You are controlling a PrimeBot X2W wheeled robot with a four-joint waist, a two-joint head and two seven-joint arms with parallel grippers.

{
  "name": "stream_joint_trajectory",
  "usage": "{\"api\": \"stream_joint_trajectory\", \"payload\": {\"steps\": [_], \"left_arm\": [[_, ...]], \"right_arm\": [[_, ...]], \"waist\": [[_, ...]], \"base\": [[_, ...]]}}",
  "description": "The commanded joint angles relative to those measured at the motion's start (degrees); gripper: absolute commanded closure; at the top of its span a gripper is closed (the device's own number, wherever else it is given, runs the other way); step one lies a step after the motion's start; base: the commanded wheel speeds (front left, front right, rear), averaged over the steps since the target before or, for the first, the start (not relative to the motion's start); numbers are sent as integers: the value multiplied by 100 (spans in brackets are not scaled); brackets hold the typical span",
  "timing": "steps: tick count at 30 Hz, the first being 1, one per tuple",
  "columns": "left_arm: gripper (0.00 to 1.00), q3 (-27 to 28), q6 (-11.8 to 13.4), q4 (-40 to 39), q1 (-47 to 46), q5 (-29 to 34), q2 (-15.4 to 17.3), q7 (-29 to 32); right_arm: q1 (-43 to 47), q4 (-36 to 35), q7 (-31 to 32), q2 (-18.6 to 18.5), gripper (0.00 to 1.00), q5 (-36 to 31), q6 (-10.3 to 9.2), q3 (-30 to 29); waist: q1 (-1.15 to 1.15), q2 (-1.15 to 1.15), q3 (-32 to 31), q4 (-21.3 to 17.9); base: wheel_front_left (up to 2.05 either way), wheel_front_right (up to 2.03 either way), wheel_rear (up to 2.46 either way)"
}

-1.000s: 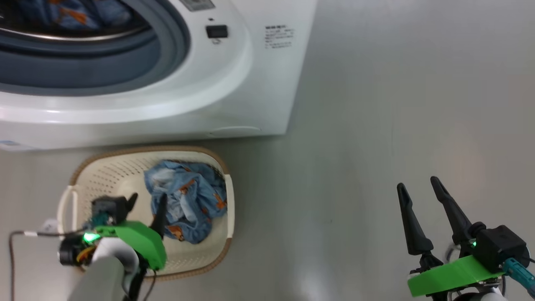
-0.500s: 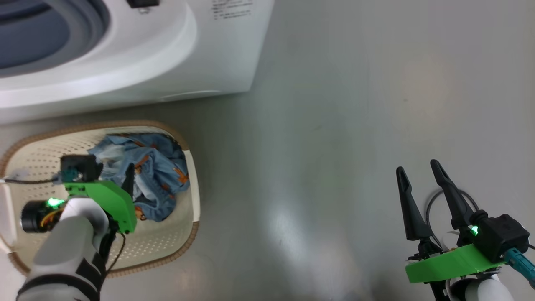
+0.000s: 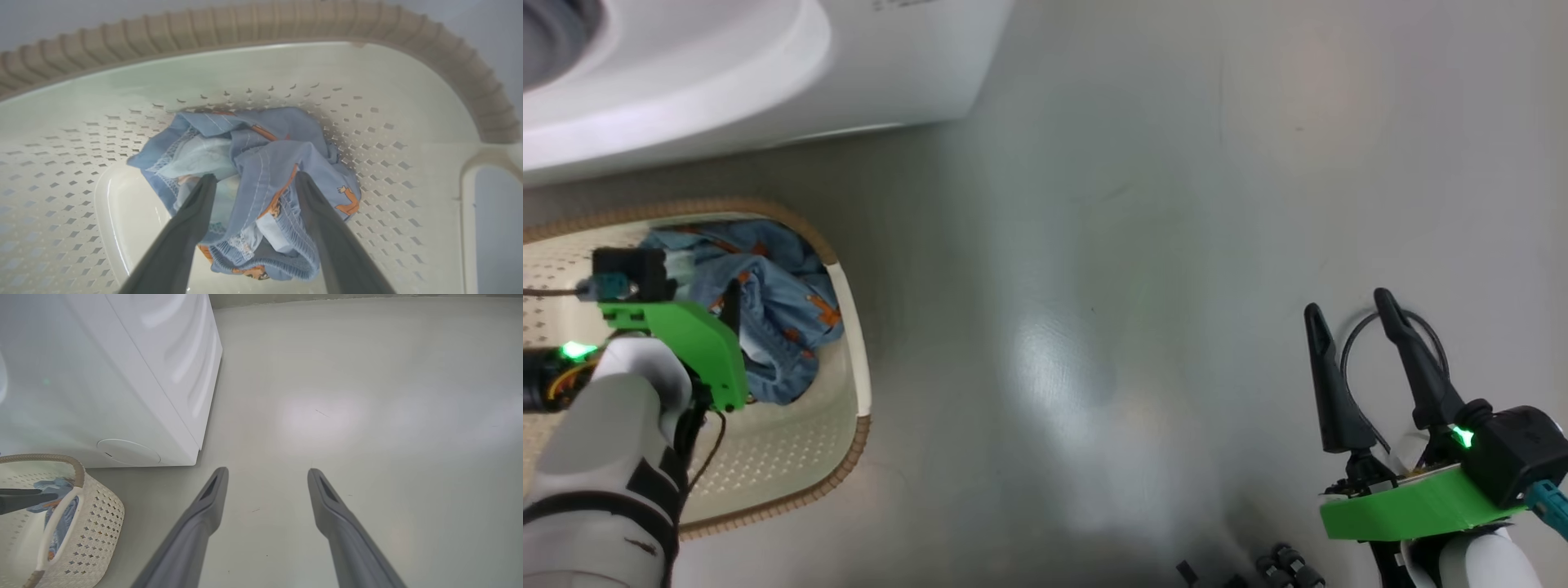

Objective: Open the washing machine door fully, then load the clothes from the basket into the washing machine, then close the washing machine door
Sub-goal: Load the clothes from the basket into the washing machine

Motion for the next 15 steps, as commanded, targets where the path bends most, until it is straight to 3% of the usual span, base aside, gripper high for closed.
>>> {"api": "stream_joint_trajectory", "payload": {"steps": [1,15], "left_arm": [[0,95,62,-5,-4,-41,281,5],[0,33,226,25,-214,-145,205,232]], "right_arm": [[96,-170,-24,-44,0,-51,9,92],[162,-518,154,-44,0,-186,9,47]], "waist": [[0,0,152,-67],[0,0,357,-58]], "base": [[0,0,0],[0,0,0]]}}
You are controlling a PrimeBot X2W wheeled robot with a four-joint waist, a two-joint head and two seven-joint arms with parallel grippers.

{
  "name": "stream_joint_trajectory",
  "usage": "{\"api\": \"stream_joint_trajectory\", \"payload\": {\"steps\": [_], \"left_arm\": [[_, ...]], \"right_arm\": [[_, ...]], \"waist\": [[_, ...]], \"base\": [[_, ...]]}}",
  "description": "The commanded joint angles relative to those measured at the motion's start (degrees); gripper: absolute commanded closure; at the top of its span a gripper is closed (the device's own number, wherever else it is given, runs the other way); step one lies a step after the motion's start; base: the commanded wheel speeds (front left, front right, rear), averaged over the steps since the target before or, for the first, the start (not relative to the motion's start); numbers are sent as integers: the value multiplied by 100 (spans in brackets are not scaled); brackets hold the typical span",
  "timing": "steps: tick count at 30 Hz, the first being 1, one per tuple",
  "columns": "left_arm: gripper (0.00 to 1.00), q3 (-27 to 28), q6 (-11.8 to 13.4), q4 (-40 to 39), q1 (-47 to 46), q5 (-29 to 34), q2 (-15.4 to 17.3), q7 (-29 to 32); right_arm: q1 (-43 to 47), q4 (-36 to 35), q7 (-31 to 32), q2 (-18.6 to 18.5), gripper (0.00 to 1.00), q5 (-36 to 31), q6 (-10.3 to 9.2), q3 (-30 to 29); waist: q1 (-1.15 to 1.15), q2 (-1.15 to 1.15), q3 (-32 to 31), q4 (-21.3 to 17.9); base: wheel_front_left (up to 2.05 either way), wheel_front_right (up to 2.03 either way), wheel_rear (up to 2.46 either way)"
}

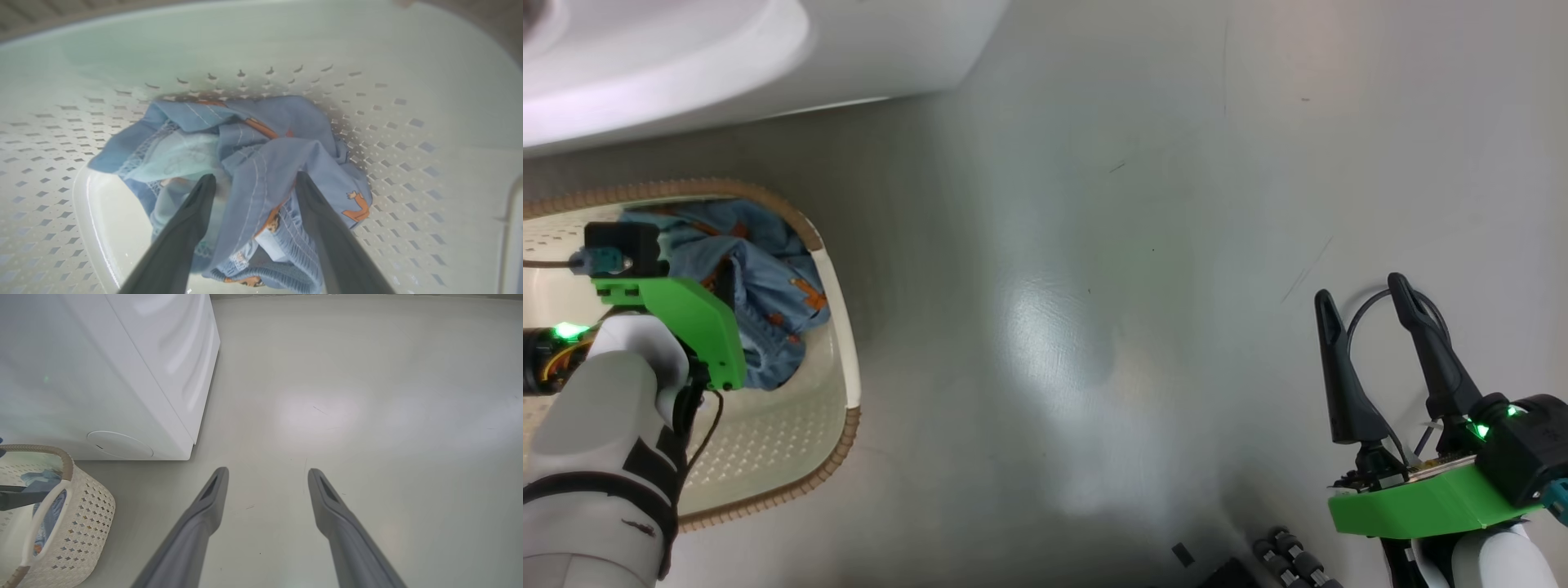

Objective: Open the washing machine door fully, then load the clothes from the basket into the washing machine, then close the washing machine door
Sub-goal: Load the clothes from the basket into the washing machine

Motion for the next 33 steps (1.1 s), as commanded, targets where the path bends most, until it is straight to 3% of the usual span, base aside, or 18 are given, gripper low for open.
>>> {"api": "stream_joint_trajectory", "payload": {"steps": [1,3,4,5,33], "left_arm": [[0,82,78,-7,46,-89,202,26],[0,97,95,-6,32,-131,190,85],[45,106,93,-6,26,-154,184,109],[100,126,86,-5,21,-190,176,113],[100,-178,-204,-3,527,-392,138,-318]], "right_arm": [[166,-163,21,-44,0,-83,9,110],[181,-212,46,-44,0,-98,9,97],[188,-234,56,-44,0,-102,9,90],[195,-255,64,-44,0,-105,9,81],[-104,61,52,-44,0,-84,9,180]], "waist": [[0,0,18,-7],[0,0,38,-5],[0,0,47,-1],[0,0,53,4],[0,0,-671,338]], "base": [[0,0,0],[0,0,0],[0,0,0],[0,0,0],[0,0,0]]}}
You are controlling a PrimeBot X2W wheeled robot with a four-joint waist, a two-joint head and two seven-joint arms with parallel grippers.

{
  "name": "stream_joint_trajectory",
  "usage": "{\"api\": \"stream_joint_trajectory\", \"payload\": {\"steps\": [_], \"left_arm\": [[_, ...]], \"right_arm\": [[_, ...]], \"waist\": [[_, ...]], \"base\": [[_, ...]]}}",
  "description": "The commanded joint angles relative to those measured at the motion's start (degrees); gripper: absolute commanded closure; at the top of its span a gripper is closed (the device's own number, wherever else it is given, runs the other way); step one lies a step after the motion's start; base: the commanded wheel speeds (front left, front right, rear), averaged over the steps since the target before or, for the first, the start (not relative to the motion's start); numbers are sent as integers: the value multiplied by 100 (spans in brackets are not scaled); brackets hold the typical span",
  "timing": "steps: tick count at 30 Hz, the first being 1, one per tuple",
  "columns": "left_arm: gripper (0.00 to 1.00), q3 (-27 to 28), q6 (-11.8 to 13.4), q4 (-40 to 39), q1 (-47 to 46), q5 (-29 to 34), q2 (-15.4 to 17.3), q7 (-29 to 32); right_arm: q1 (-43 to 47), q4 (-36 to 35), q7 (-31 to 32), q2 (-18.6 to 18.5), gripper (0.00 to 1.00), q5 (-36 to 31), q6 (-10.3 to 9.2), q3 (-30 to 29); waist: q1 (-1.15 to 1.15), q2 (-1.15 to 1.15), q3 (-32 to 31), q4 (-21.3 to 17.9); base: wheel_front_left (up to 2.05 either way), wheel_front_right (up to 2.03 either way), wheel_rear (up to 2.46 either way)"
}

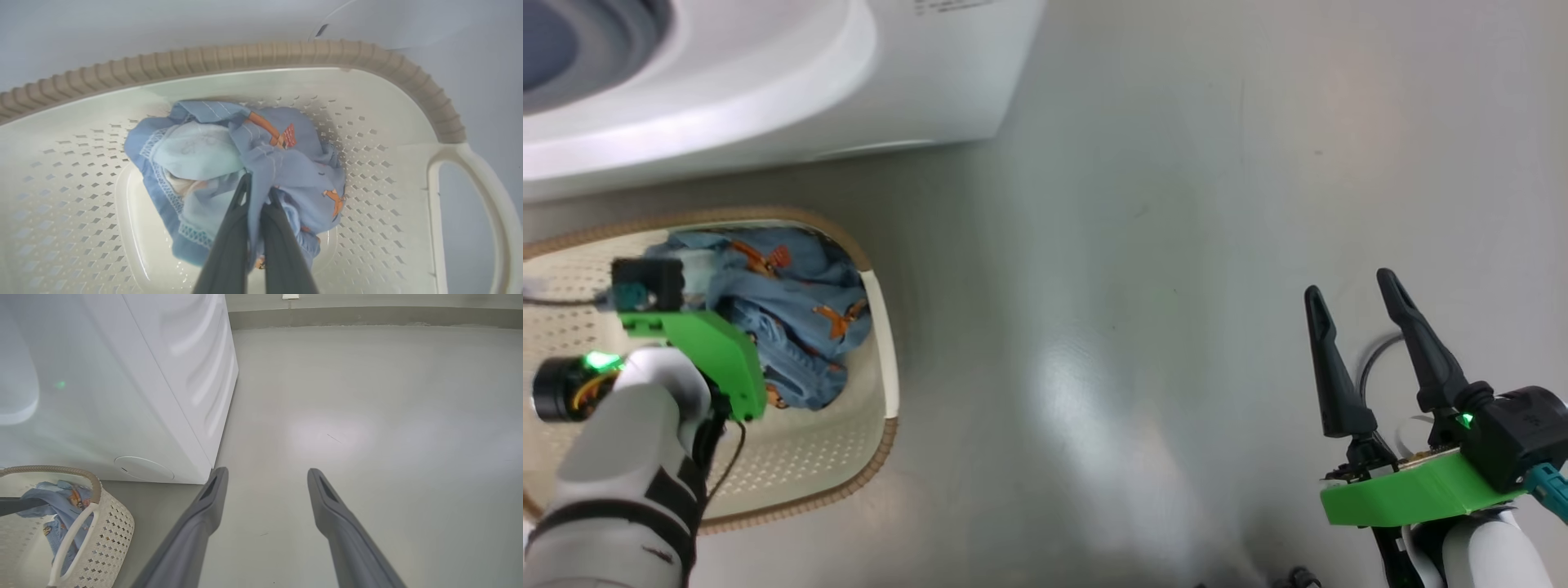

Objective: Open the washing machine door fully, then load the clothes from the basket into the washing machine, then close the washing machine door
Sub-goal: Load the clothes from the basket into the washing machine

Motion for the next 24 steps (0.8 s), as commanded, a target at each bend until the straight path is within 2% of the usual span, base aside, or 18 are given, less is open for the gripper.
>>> {"api": "stream_joint_trajectory", "payload": {"steps": [1,14,19,24], "left_arm": [[100,72,-23,-17,271,-57,213,-93],[100,-574,-46,-388,745,-312,66,-531],[100,-799,-46,-667,1040,-513,112,-572],[100,-790,-47,-1214,1387,-632,220,-577]], "right_arm": [[32,-82,-21,-43,0,12,9,164],[-21,123,-14,-43,0,-17,9,166],[6,194,24,-43,0,-36,9,169],[76,273,49,-49,0,-34,9,187]], "waist": [[0,0,-119,95],[0,0,-654,429],[0,0,-933,582],[0,0,-1254,727]], "base": [[0,0,0],[0,0,0],[0,0,0],[0,0,0]]}}
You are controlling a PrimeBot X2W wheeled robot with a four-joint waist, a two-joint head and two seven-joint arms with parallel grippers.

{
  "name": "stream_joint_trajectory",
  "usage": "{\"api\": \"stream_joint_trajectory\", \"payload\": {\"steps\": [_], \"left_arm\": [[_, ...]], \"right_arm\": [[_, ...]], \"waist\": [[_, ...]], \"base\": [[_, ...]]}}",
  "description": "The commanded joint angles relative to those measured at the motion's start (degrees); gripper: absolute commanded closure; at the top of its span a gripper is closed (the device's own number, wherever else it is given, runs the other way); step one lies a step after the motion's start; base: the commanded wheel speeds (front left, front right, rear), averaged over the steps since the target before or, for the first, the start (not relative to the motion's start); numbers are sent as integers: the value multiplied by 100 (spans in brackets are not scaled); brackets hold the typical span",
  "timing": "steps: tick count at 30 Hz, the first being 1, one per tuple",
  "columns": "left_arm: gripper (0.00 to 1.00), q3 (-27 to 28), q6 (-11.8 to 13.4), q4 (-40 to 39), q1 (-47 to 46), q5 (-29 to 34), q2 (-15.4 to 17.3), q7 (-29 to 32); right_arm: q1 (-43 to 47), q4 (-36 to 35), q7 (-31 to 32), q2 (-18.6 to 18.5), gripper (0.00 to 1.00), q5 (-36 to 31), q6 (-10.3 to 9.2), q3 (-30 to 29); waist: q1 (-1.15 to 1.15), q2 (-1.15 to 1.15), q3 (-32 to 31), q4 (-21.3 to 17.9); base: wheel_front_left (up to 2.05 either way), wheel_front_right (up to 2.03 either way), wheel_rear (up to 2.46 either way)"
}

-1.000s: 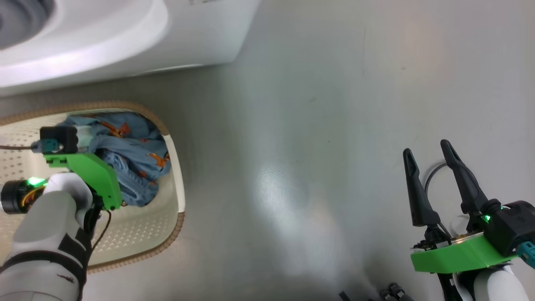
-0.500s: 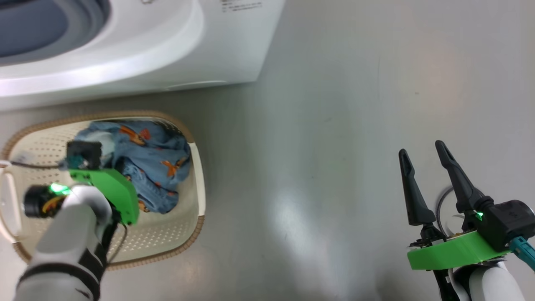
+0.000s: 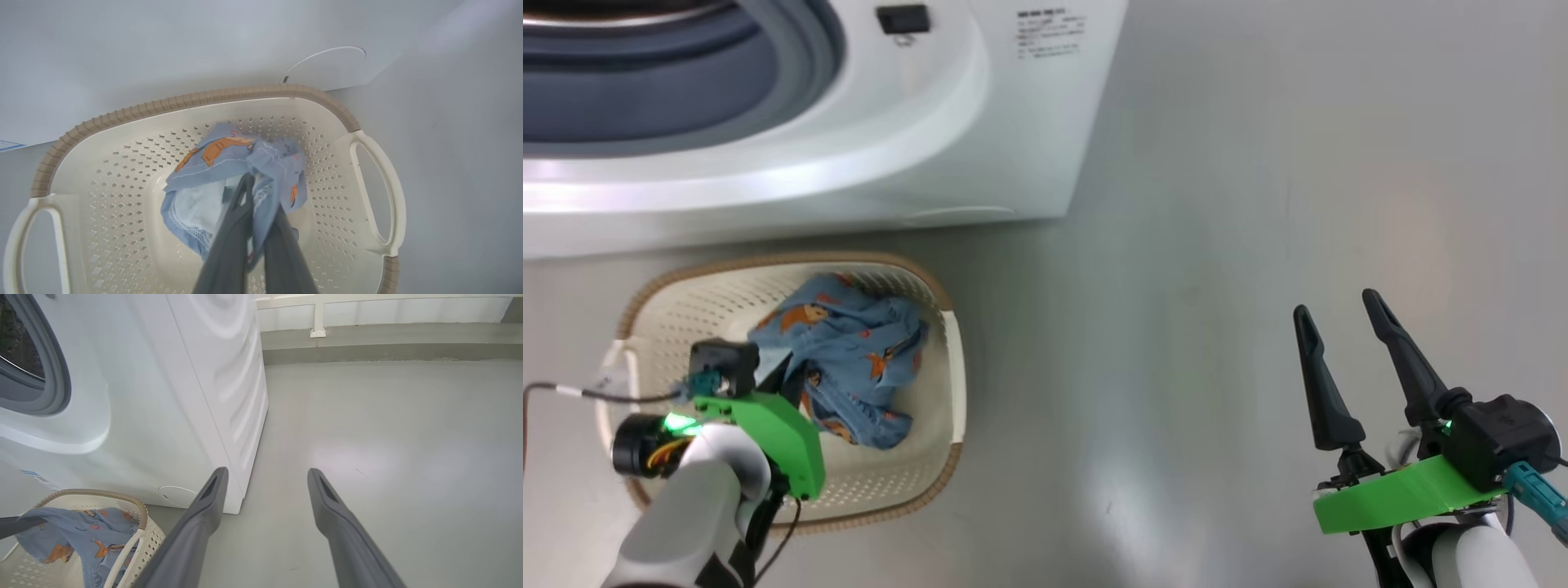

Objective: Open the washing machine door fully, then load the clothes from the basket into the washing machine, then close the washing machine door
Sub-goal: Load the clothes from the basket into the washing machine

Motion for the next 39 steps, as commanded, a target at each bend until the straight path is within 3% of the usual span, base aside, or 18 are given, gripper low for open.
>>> {"api": "stream_joint_trajectory", "payload": {"steps": [1,8,17,30,39], "left_arm": [[100,175,-8,-176,249,-34,257,-77],[100,506,17,-946,786,92,294,-78],[100,1287,158,-2501,1793,554,242,-78],[100,2363,129,-4330,2692,1085,-204,-78],[100,2724,69,-5089,3042,1366,-479,-79]], "right_arm": [[80,-95,18,-33,0,-32,9,172],[200,-40,72,-63,0,-18,9,179],[432,-8,154,-87,0,26,9,187],[603,20,180,-69,0,98,9,166],[655,90,161,-55,0,146,9,173]], "waist": [[0,0,-282,182],[0,0,-671,354],[0,0,-1233,585],[0,0,-1643,771],[0,0,-1916,804]], "base": [[0,0,0],[0,0,0],[0,0,0],[0,0,0],[0,0,0]]}}
